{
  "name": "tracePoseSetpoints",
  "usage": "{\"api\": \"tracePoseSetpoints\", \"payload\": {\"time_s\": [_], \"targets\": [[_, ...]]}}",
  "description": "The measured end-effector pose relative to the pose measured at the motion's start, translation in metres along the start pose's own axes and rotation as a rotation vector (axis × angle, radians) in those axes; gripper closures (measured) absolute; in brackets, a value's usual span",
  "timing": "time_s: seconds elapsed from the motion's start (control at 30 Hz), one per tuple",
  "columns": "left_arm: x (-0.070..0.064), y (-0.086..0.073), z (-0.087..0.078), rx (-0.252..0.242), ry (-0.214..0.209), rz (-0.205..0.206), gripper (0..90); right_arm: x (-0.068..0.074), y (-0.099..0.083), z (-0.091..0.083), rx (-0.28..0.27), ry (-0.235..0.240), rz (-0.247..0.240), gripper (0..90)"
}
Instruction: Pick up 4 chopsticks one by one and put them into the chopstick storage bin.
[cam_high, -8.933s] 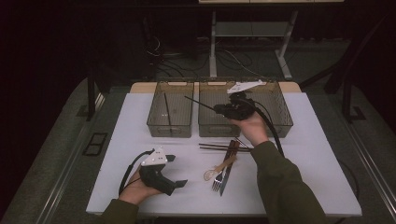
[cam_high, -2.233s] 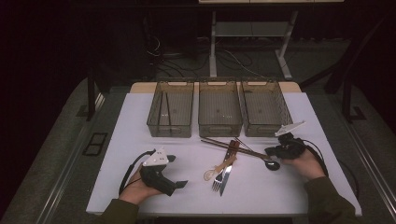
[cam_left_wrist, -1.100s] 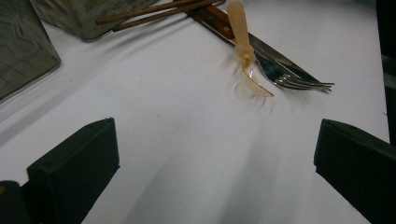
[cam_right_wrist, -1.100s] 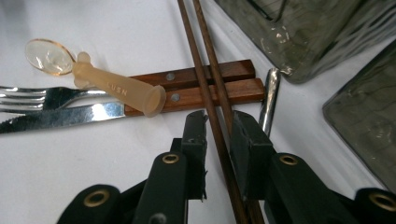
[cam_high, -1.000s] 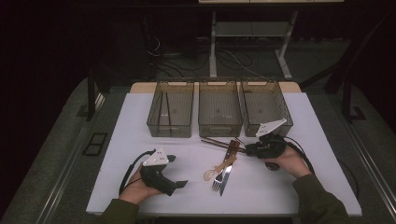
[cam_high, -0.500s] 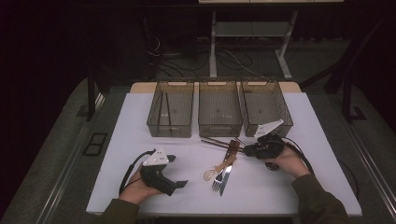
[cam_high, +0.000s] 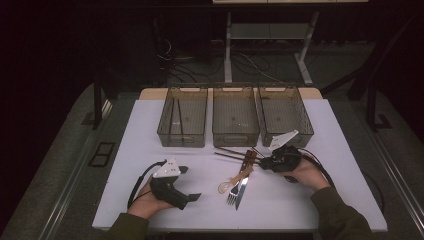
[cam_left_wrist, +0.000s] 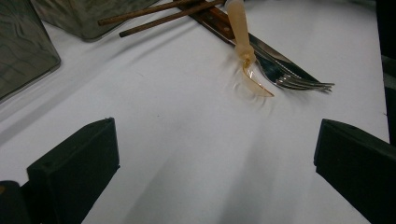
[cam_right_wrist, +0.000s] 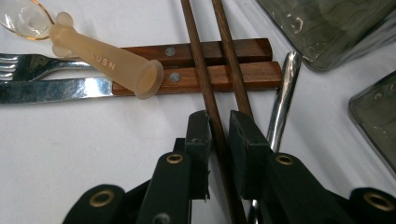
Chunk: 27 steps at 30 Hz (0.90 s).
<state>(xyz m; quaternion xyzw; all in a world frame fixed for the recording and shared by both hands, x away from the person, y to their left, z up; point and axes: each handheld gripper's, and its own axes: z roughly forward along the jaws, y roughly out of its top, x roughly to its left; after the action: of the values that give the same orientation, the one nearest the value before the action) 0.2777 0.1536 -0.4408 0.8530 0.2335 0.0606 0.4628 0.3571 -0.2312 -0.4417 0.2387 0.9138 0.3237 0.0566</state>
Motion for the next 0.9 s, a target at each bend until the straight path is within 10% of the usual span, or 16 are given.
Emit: {"api": "tracePoseSetpoints", "payload": {"time_s": [0.9], "targets": [[0.0002,-0.0001,0.0002,0.002,-0.002,0.003,0.0,0.0001,-0.0003,0.0000,-0.002,0.000,-0.063,84.3]]}}
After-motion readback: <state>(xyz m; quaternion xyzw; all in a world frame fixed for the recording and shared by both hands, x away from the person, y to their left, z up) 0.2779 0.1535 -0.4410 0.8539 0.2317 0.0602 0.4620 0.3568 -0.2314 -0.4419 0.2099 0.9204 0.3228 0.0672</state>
